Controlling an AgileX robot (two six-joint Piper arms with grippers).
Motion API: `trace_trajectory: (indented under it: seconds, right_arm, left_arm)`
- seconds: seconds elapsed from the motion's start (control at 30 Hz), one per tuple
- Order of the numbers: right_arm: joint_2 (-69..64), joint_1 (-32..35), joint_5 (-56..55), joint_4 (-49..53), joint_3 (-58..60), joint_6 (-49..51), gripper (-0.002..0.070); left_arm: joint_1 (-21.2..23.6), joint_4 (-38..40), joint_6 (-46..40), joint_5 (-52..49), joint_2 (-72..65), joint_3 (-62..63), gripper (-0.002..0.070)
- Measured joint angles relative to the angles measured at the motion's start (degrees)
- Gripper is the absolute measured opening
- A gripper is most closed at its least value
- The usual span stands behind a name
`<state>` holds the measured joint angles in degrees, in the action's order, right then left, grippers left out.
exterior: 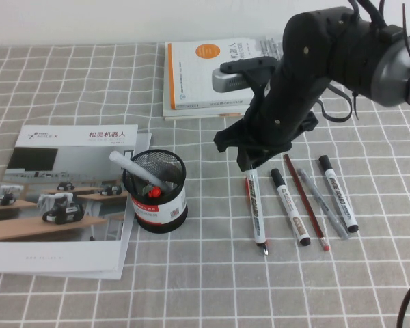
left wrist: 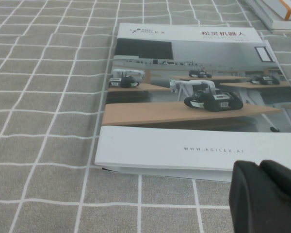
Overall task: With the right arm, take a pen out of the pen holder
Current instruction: 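Take a marker out of the pen holder and lay it on the table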
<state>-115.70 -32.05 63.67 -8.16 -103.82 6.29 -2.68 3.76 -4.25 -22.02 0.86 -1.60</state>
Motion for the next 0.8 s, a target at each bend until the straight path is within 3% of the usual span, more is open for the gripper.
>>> trace_trajectory:
  seconds: [0.43, 0.8]
  right_arm:
    - [-0.9, 4.0, 3.8, -3.0, -0.8, -2.7, 0.0102]
    - [-0.9, 4.0, 6.6, -2.1, -8.7, -6.8, 0.0101]
  left_arm:
    - [0.0, 0.0, 0.0, 0.0, 0.0, 0.0, -0.0003]
    - [0.0, 0.0, 0.0, 0.0, 0.0, 0.0, -0.0003]
